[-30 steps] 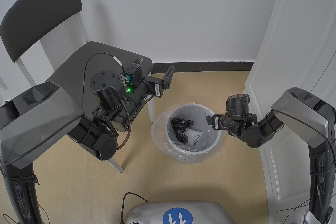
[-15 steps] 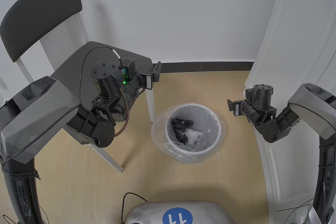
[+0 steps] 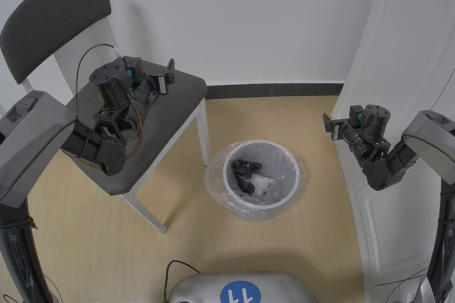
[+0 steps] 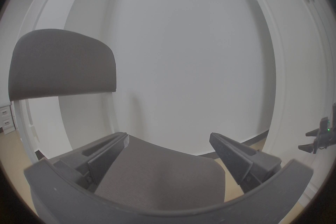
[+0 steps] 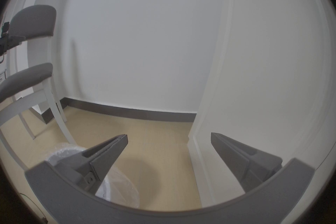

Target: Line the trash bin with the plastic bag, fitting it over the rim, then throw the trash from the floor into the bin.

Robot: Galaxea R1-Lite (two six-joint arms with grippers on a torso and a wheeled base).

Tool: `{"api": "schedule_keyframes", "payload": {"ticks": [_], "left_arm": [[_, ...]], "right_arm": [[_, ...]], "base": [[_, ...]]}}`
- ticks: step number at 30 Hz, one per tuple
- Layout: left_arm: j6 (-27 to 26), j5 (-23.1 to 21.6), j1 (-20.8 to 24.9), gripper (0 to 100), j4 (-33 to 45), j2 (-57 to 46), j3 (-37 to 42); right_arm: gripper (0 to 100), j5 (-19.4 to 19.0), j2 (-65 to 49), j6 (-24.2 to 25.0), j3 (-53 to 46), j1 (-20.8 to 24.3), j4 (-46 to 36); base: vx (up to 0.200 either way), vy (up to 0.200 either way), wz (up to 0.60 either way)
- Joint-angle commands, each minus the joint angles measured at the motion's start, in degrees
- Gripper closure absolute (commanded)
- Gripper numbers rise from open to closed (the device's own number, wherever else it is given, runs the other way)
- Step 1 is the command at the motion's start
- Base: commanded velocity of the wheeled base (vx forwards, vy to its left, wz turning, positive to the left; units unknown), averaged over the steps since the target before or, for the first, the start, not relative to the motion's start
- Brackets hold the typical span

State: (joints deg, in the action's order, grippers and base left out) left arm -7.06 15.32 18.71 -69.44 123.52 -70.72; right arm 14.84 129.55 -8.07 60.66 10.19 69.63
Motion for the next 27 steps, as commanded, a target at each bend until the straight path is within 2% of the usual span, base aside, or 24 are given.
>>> {"api": "schedule_keyframes", "payload": {"ticks": [1,7,10,12,16,23,27], "left_arm": [[0.0,0.5,-1.7,0,1.1,-2.8,-0.1],[0.0,0.6,-3.9,0,1.5,-5.2,1.6],[0.0,0.6,-3.9,0,1.5,-5.2,1.6],[-0.1,3.1,-4.9,0,1.4,-7.1,3.7],[-0.1,3.7,-5.4,0,1.4,-9.2,5.5],[-0.3,4.0,-5.1,0,1.1,-13.7,11.5],[-0.4,6.2,-4.7,0,0.9,-16.3,14.9]], "right_arm": [[0,-1.2,-0.4,0.0,-0.3,-0.6,2.3],[0,-3.3,0.2,-1.2,-0.5,-0.9,7.6],[0,-3.3,0.2,-1.2,-0.5,-0.9,7.6],[0,-6.3,0.8,-1.6,-0.5,-0.7,15.4],[0,-7.8,1.3,-2.7,-0.5,-0.8,20.4],[0,-7.3,-0.8,-2.6,-2.3,-0.9,20.4],[0,-7.4,-3.7,-2.2,-5.5,-0.2,20.4]], "base": [[0.0,0.0,0.0],[0.0,0.0,0.0],[0.0,0.0,0.0],[0.0,0.0,0.0],[0.0,0.0,0.0],[0.0,0.0,0.0],[0.0,0.0,0.0]]}}
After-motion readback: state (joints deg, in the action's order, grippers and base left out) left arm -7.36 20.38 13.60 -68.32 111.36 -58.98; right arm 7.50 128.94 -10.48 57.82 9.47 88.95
